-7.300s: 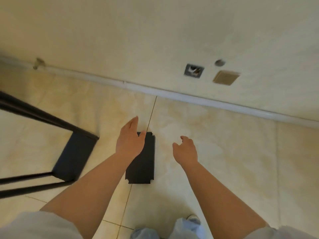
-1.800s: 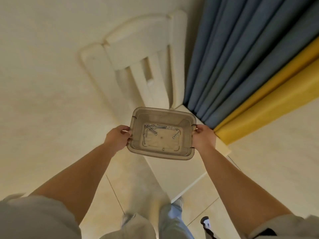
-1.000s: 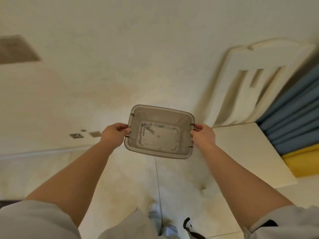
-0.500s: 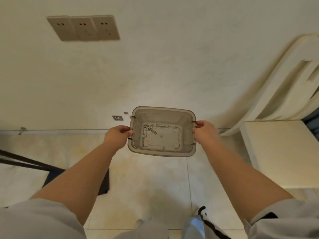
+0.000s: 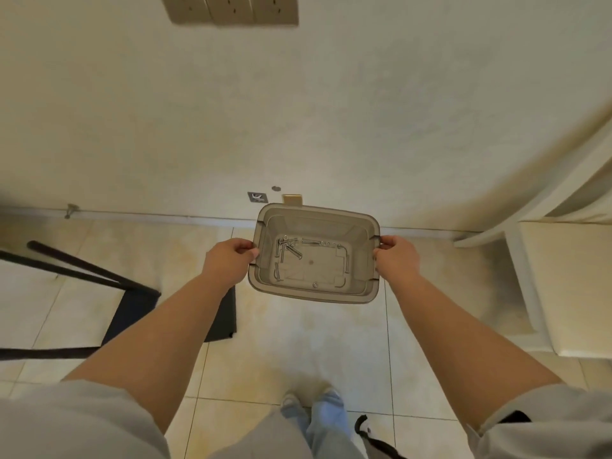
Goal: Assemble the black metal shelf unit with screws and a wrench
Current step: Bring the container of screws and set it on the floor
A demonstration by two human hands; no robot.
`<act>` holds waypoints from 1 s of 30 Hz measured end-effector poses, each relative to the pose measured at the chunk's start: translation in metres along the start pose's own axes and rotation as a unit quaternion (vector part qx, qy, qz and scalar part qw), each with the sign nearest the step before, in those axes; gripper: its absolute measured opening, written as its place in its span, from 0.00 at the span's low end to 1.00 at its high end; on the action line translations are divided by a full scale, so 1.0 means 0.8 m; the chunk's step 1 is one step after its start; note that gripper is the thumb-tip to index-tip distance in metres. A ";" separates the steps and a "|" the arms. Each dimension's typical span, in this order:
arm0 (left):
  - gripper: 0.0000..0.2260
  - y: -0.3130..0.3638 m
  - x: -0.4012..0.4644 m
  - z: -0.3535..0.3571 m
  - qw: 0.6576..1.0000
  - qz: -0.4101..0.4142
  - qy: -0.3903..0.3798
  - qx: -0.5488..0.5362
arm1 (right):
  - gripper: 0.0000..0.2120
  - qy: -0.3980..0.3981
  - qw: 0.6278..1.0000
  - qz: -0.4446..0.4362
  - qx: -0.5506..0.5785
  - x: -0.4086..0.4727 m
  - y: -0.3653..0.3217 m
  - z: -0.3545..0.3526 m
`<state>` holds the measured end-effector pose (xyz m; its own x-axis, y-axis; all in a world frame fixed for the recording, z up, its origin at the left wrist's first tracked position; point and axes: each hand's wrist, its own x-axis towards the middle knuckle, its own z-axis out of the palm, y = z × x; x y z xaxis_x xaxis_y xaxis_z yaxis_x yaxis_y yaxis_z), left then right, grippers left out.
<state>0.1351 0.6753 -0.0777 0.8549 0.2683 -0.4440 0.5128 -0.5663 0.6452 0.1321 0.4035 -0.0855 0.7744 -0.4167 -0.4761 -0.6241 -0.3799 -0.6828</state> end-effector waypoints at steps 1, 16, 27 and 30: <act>0.09 -0.006 0.004 0.000 1.000 -0.002 0.001 0.006 | 0.15 0.001 1.000 0.000 -0.004 0.001 0.000 0.007; 0.11 -0.127 0.101 -0.003 0.994 -0.009 -0.077 0.076 | 0.19 0.009 0.991 0.105 0.084 0.010 0.052 0.160; 0.13 -0.233 0.184 0.069 0.988 -0.030 -0.092 0.119 | 0.20 -0.010 0.980 0.172 0.101 0.070 0.127 0.268; 0.12 -0.272 0.219 0.106 0.987 -0.029 -0.097 0.122 | 0.22 -0.008 0.977 0.184 0.102 0.110 0.164 0.306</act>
<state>0.1665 0.7794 -0.3487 0.7814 0.1644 -0.6020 0.5057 -0.7321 0.4564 0.1436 0.5190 -0.3528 0.5034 -0.4802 -0.7183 -0.8286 -0.0327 -0.5589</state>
